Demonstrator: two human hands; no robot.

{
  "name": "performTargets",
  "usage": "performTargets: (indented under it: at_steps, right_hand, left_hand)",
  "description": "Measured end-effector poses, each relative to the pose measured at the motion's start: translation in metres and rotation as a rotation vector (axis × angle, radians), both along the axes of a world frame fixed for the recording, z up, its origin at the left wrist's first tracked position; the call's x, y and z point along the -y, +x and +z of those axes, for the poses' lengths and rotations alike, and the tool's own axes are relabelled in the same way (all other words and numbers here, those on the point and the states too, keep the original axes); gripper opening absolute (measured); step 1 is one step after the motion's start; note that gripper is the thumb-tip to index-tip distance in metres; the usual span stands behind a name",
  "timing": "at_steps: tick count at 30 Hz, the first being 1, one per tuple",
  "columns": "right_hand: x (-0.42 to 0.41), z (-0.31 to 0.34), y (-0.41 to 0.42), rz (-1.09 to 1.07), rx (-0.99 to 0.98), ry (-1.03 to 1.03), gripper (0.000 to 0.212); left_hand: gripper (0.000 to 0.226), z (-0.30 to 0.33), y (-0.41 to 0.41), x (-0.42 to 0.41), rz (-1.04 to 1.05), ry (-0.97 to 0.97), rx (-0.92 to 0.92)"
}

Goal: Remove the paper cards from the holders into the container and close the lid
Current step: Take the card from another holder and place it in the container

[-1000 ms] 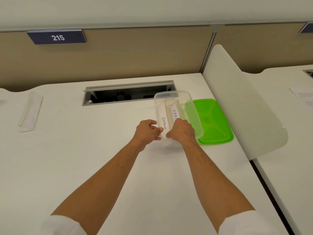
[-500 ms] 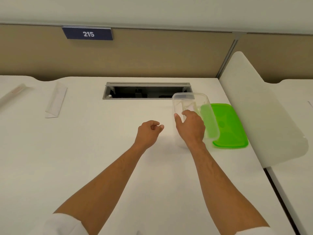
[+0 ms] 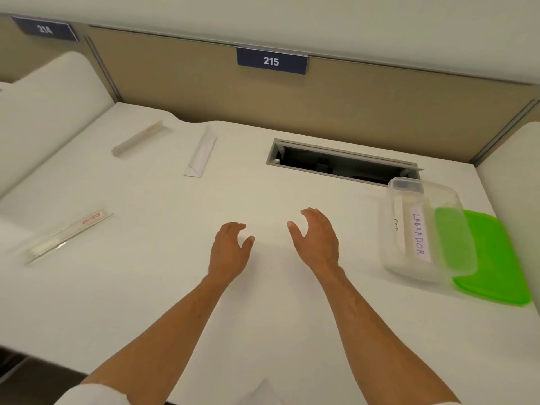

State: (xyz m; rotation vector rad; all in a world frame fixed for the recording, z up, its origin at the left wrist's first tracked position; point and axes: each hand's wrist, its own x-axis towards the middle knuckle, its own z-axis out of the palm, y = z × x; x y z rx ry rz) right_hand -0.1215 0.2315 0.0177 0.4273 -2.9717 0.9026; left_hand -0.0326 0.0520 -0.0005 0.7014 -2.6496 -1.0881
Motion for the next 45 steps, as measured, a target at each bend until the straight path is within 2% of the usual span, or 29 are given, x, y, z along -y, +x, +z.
performTargets:
  at_steps: [7,18,30,36,42,45]
  right_hand:
    - [0.060,-0.021,0.028,0.219,0.085,0.039,0.066]
    - [0.150,-0.045,0.063,0.401,0.097,0.178,0.076]
    - [0.223,-0.061,0.072,0.471,0.075,0.260,0.077]
    - [0.239,-0.075,0.073,0.477,0.035,0.343,0.080]
    - [0.239,-0.084,0.075,0.442,-0.034,0.328,0.082]
    - [0.241,-0.086,0.074,0.436,-0.035,0.330,0.082]
  left_hand:
    - [0.041,-0.014,0.048,0.057,0.071,-0.079,0.042]
    - [0.043,-0.025,0.102,0.129,0.194,-0.125,0.061]
    - [0.043,-0.015,0.119,0.214,0.184,-0.418,0.007]
    - [0.053,-0.008,0.110,0.272,0.214,-0.525,0.094]
    - [0.059,-0.008,0.099,0.317,0.276,-0.535,0.234]
    - [0.051,-0.006,0.095,0.336,0.349,-0.468,0.280]
